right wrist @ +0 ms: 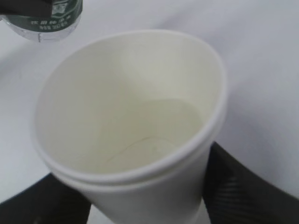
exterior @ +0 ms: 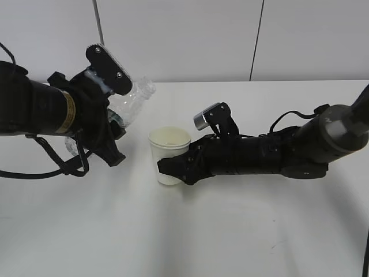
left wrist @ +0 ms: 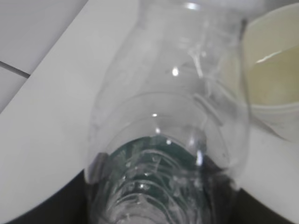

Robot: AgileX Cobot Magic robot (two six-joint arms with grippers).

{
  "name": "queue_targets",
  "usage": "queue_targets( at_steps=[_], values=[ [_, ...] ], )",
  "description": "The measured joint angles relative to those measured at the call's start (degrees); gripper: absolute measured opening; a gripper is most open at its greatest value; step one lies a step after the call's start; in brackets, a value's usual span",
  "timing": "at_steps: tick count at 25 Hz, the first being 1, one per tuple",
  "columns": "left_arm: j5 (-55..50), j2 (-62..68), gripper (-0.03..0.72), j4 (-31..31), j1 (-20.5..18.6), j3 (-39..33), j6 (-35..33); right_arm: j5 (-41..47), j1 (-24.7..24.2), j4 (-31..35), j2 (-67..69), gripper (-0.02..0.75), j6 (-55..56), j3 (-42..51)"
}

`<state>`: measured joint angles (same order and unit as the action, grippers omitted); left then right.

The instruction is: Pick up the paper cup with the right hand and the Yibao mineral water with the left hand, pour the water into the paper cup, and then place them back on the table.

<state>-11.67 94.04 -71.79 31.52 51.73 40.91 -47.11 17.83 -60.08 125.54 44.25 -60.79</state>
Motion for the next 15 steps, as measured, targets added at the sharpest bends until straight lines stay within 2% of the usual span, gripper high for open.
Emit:
queue_targets(
  at_steps=[5,15],
  values=[
    [4.4,0.0,0.354,0.6,-2.7,0.0,2.6,0.7,-0.1,0.7,0.0,0.508,0.0,0.0],
    [14.6,0.0,0.353,3.3,-9.3,0.0,2.7,1.1,-2.4,5.0,0.0,0.508,-0.1,0.0]
  ],
)
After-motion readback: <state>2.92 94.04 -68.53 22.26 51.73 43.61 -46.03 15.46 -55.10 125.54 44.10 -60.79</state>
